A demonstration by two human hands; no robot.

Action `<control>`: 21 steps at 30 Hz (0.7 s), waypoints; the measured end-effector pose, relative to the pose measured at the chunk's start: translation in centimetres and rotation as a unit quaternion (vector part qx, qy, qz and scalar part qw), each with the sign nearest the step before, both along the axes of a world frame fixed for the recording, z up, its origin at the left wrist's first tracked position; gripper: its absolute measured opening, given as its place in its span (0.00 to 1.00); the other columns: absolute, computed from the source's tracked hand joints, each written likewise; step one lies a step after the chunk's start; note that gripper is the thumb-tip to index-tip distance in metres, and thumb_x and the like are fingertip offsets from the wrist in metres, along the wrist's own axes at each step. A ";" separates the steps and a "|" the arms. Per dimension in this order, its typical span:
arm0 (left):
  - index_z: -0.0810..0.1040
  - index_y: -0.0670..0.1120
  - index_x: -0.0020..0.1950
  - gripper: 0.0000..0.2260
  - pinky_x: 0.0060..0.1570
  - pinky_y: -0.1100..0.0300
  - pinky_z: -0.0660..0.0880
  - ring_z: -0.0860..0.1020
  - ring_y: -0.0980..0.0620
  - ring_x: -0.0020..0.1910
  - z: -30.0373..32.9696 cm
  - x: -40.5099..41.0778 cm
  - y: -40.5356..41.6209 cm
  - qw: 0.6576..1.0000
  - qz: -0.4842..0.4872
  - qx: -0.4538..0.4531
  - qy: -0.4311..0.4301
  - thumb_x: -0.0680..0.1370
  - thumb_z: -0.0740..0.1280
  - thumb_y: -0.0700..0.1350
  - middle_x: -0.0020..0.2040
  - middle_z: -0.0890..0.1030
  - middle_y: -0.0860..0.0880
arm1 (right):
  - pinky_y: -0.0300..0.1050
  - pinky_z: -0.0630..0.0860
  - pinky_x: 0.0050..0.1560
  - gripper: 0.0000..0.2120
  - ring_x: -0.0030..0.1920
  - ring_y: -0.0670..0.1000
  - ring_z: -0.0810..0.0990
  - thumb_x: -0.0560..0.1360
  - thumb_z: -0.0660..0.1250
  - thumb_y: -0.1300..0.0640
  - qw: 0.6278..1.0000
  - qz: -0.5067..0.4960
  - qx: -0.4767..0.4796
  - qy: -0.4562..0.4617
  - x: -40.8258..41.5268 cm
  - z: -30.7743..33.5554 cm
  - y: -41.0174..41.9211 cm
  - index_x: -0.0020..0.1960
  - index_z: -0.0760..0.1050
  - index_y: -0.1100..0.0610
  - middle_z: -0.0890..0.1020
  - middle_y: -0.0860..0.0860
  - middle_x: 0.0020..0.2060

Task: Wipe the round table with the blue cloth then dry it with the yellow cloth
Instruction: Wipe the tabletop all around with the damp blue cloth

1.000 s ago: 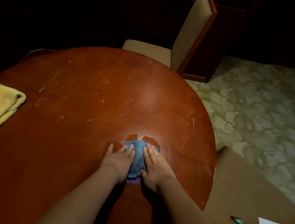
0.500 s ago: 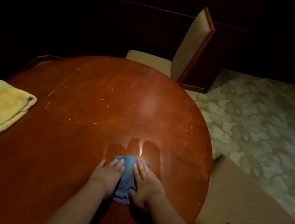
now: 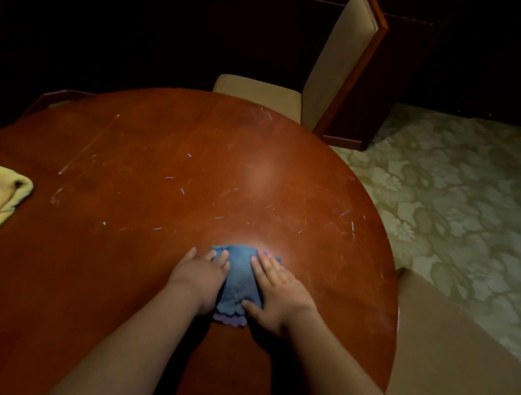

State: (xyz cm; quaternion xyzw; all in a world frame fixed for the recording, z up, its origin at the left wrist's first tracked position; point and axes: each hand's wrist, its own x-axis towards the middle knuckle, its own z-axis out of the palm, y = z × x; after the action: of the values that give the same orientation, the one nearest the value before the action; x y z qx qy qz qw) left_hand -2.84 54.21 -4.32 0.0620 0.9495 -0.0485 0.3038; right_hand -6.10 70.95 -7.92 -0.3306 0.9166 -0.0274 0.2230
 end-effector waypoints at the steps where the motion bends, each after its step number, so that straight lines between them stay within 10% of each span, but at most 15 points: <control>1: 0.50 0.46 0.78 0.31 0.73 0.46 0.47 0.49 0.51 0.77 0.1 0.2 0.3 1.000 -0.004 -0.002 0.000 0.79 0.61 0.48 0.79 0.46 0.50 | 0.43 0.39 0.73 0.46 0.76 0.51 0.40 0.68 0.43 0.32 1.000 -0.004 0.002 0.002 0.2 0.1 0.6 0.77 0.38 0.57 0.39 0.54 0.77; 21: 0.47 0.44 0.79 0.34 0.74 0.46 0.45 0.48 0.49 0.77 0.9 14.4 9.2 0.998 -0.049 -0.032 -0.018 0.79 0.63 0.48 0.79 0.45 0.47 | 0.44 0.34 0.71 0.54 0.76 0.53 0.35 0.57 0.32 0.31 0.999 -0.027 0.010 -0.021 15.7 1.1 8.7 0.76 0.35 0.61 0.31 0.54 0.71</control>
State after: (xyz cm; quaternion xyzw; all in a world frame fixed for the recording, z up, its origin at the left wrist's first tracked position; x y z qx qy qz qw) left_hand 11.56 63.37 -3.45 0.0995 0.9378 -0.0926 0.3194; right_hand 9.60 79.68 -6.78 -0.3025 0.9207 -0.0313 0.2446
